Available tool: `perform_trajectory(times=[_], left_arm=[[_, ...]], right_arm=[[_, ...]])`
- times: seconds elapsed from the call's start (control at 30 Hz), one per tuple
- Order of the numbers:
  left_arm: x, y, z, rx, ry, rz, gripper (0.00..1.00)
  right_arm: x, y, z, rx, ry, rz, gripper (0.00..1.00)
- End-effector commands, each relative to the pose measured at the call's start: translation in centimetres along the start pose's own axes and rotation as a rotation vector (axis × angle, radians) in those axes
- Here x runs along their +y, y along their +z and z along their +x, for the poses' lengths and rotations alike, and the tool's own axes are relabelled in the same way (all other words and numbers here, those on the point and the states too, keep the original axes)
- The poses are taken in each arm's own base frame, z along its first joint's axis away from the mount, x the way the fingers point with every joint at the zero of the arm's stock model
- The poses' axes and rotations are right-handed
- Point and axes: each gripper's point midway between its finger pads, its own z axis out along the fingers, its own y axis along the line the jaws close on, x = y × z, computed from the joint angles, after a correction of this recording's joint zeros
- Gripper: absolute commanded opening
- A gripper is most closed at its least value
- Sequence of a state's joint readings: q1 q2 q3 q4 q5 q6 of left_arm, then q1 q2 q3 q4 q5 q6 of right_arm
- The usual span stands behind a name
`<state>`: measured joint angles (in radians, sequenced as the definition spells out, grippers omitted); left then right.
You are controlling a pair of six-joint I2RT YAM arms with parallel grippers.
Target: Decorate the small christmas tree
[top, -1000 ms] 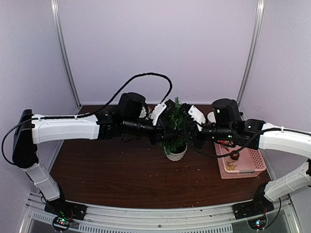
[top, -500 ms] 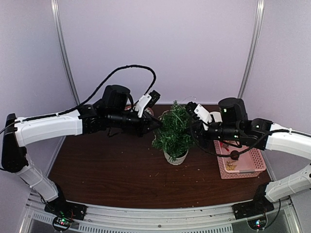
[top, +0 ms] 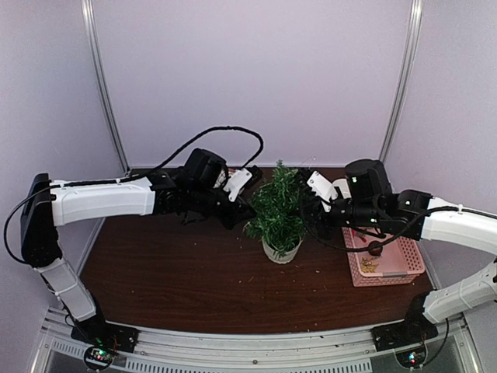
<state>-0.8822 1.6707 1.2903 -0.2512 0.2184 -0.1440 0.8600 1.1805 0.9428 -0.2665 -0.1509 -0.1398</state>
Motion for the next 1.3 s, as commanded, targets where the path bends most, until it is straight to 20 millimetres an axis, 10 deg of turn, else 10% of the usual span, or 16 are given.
perform_trajectory(times=[0.0,0.53,1.27], left_arm=[[0.9,1.0,-0.9,-0.010,0.017,-0.026,0.00],[0.5,0.8,-1.4,-0.026,0.065,-0.009,0.00],[-1.7,-6.9,-1.7,-0.159,0.014,0.009,0.72]], right_arm=[[-0.4,0.6,1.8,0.056,-0.021,0.035,0.00],[0.1,2.0,2.3,0.051,-0.001,0.012,0.15],[0.4,-4.2,0.5,-0.049,0.004,0.006,0.74]])
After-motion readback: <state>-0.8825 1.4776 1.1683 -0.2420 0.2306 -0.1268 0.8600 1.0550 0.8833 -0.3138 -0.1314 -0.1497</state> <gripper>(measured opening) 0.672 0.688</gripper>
